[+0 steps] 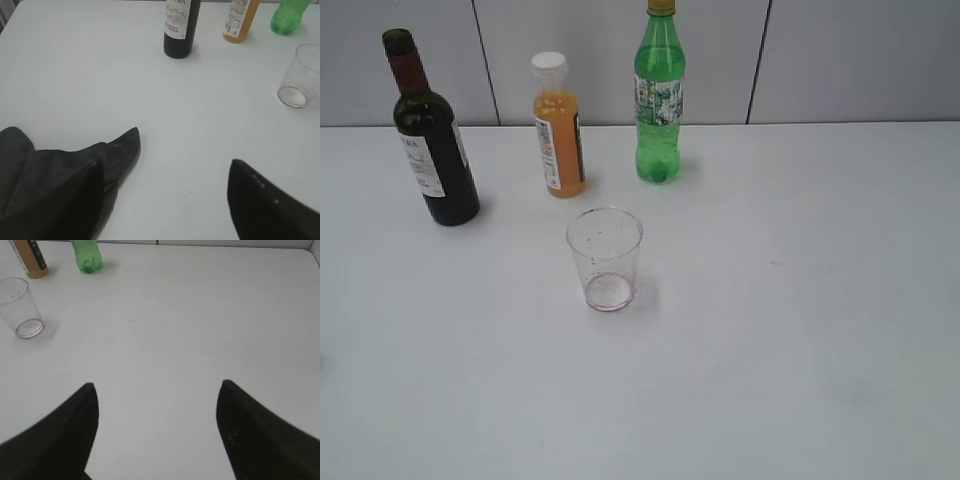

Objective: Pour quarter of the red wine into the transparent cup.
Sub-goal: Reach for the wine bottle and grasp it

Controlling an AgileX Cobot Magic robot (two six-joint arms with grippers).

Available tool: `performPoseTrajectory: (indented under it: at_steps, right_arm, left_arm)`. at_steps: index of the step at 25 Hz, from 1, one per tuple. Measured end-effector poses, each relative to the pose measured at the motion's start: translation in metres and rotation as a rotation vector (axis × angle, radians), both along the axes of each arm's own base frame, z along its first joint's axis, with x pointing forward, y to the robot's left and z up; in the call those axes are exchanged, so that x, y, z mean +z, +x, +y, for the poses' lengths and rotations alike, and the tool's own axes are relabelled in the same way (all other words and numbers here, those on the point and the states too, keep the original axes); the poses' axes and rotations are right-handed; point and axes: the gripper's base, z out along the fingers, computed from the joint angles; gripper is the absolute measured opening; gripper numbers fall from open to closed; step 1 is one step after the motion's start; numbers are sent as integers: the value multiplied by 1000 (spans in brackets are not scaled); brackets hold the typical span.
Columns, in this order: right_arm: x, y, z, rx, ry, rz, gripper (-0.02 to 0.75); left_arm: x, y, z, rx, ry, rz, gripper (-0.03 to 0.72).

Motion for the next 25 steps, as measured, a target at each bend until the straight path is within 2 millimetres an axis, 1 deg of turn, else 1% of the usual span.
performPoseTrajectory:
  at_steps: [6,25]
  right_arm:
    - [0,-1,0,41,-1,0,589]
    - [0,-1,0,42,-2,0,588]
  left_arm:
    - [0,0,0,0,0,0,585]
    - [0,0,0,0,0,0,585]
